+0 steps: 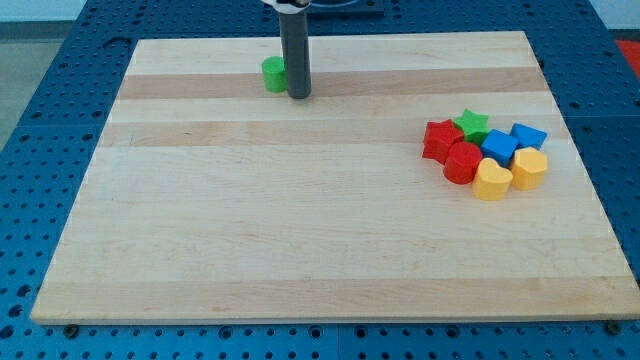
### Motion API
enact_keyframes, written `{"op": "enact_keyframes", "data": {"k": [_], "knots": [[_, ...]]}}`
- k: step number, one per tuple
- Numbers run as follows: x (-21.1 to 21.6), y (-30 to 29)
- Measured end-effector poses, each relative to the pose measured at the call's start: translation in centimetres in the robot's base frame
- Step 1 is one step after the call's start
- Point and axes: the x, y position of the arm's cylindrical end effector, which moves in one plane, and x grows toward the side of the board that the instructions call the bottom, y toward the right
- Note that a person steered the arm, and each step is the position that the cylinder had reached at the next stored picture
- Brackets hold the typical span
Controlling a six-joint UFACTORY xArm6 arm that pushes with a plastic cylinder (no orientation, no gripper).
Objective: Slide the green circle towards the group of blocks
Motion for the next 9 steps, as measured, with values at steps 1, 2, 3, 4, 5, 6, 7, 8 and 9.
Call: {"op": "enact_keyframes", "data": {"k": [1,2,3,4,5,6,7,8,9], "knots": [[0.1,-4.8],[0.3,-10.0],[-3.3,-10.9],[-5.7,-10.9],[-4.1,-10.1],[-3.6,-6.1],[-3.6,-1.1],[-3.6,3.8],[-3.6,8.6]]}}
